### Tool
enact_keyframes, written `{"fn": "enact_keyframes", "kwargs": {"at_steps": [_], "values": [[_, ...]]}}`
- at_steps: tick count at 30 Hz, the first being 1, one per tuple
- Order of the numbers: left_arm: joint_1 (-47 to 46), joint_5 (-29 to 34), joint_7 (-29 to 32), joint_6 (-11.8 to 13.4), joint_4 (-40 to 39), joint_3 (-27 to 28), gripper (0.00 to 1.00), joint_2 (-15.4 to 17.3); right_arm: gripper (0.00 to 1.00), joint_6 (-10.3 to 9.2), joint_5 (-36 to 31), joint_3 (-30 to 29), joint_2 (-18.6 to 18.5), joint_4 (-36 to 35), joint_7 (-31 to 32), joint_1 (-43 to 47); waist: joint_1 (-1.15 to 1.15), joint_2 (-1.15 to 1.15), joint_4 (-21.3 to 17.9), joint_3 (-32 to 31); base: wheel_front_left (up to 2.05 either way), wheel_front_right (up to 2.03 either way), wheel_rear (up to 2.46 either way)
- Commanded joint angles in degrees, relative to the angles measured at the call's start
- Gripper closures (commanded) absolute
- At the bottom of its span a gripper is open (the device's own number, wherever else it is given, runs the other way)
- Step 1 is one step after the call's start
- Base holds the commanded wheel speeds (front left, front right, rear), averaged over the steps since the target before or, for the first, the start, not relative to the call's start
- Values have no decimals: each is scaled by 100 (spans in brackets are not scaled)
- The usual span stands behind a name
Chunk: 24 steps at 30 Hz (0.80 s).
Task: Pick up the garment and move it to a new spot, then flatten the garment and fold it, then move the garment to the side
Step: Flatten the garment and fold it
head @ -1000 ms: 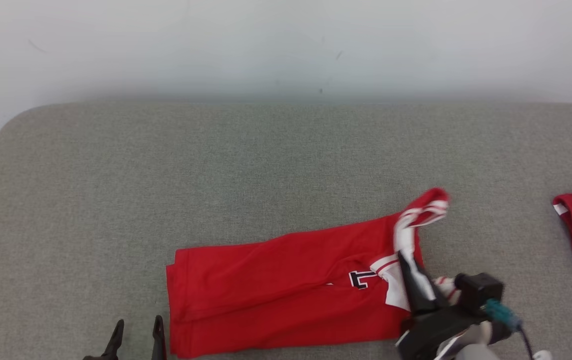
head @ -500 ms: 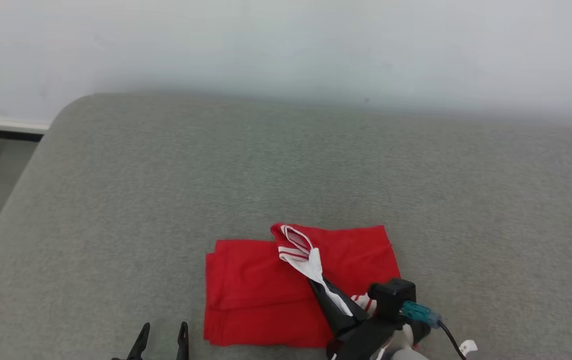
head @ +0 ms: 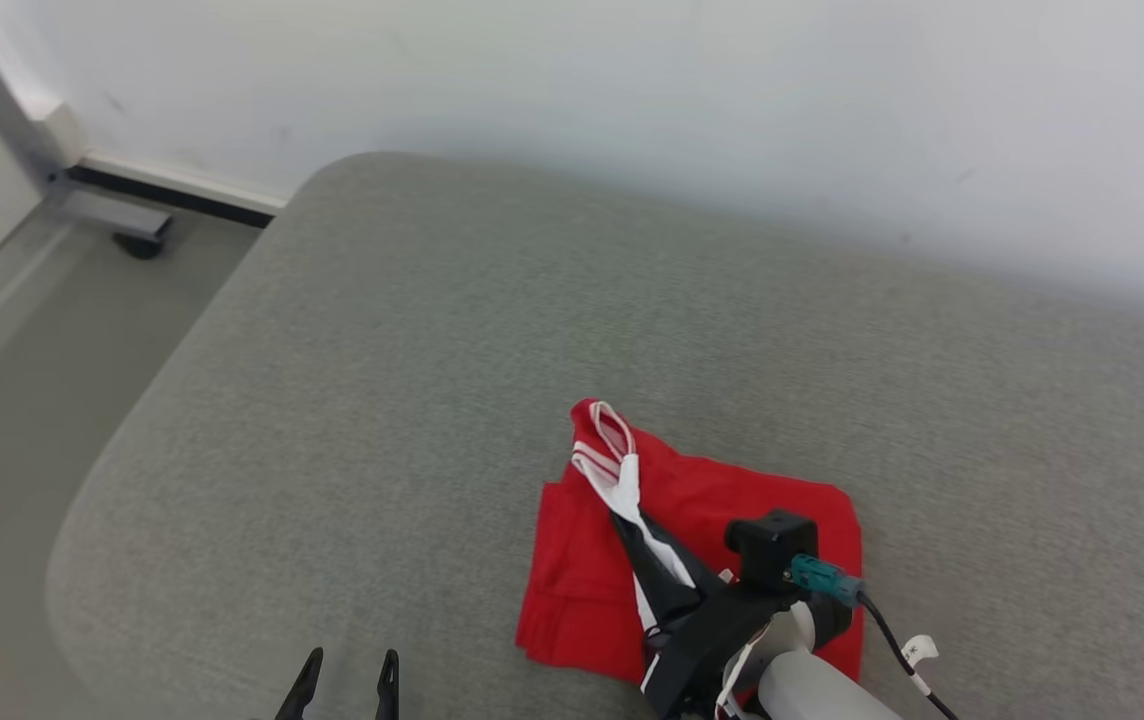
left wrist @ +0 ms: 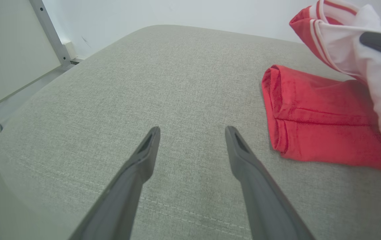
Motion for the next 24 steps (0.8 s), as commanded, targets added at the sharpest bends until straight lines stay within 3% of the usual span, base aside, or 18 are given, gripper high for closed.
{"fn": "enact_keyframes", "kwargs": {"at_steps": [1,2,3,10,24], "values": [[64,68,-18,-14,-36,-1,0,-6,93,-14,-87,-96,34,46,-21,-60,0,0,330,-10,0,0,0],[69,67,-18,-15,-47,-1,0,-7,54,-14,-124,-141,40,28,-21,-76,0,0,344,-9,0,0,0],[72,66,-18,-15,-59,-1,0,-7,0,-14,-103,-180,45,-20,-21,-67,0,0,351,-6,0,0,0],[87,2,-18,32,-122,59,0,-7,0,-14,-171,-549,27,-335,-21,74,0,0,86,11,0,0,0],[-148,74,-17,81,-388,210,0,-6,0,-14,-1655,-2550,29,-1007,-21,860,0,0,-1002,16,0,0,0]]}}
